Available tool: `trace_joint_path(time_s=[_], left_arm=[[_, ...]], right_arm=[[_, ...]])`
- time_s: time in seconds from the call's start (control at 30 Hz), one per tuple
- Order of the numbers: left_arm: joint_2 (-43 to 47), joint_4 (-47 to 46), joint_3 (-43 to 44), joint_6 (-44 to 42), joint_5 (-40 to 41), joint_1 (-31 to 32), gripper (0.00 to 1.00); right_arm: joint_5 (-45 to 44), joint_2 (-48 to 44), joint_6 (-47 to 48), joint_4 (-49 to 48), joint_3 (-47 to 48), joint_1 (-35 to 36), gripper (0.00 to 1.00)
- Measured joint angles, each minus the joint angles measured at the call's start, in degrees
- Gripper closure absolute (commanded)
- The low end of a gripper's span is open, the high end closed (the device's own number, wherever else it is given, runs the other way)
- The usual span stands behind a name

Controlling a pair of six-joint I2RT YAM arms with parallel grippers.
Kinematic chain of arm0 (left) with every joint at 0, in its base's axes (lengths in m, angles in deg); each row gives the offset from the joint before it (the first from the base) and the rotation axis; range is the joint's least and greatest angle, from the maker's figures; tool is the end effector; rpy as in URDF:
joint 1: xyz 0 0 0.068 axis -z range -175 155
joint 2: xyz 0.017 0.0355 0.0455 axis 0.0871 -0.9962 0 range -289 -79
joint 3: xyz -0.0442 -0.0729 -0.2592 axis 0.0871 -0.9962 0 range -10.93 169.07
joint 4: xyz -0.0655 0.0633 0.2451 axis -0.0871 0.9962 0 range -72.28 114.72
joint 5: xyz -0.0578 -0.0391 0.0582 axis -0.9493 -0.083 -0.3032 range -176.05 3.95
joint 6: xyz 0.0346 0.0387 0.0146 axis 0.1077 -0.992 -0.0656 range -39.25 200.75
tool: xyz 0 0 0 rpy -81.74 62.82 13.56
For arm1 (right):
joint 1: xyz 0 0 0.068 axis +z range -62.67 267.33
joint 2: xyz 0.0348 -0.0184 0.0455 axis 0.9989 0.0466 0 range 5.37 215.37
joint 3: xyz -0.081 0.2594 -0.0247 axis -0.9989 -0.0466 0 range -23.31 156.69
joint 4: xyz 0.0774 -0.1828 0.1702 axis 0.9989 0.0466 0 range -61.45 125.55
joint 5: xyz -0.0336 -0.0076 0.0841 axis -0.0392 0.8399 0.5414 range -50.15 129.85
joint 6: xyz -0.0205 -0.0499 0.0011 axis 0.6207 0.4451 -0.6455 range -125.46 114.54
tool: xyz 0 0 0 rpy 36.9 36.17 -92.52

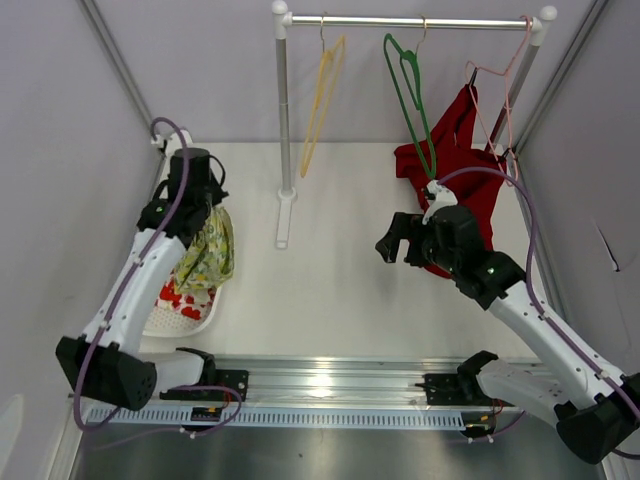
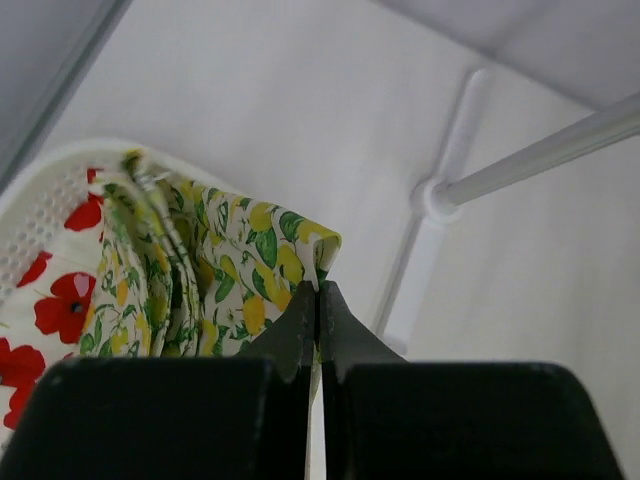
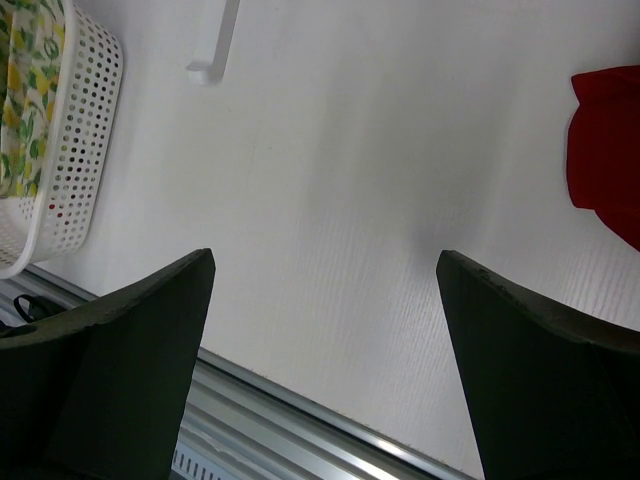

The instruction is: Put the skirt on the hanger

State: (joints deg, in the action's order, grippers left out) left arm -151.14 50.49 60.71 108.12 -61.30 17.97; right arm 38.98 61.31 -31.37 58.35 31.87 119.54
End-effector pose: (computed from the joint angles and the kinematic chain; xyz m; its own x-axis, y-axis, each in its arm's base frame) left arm 0.2698 -0.0469 0.3644 -0.4116 -0.3336 -0.8481 -0.3677 0.9123 -0.1803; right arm 0.1799 0.1127 0.3332 -0.6151 0.1289 -0.7778 -0.2815 0.8856 0.3694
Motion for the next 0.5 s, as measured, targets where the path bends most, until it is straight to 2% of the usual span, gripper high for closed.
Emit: trace_joint_path(time_s=[0.3, 0.5], left_arm=[[10.78, 0.26, 10.45, -5.20, -7.17, 3.13, 1.00], [13.03, -2.10, 15.28, -10.32, -13.68, 13.27, 1.00]], right_arm=[[1.25, 2.45, 0.28, -0.42, 1.79, 0.02, 0.01], [0.07, 2.49, 1.09, -0.42, 3.89, 0.00, 0.01]])
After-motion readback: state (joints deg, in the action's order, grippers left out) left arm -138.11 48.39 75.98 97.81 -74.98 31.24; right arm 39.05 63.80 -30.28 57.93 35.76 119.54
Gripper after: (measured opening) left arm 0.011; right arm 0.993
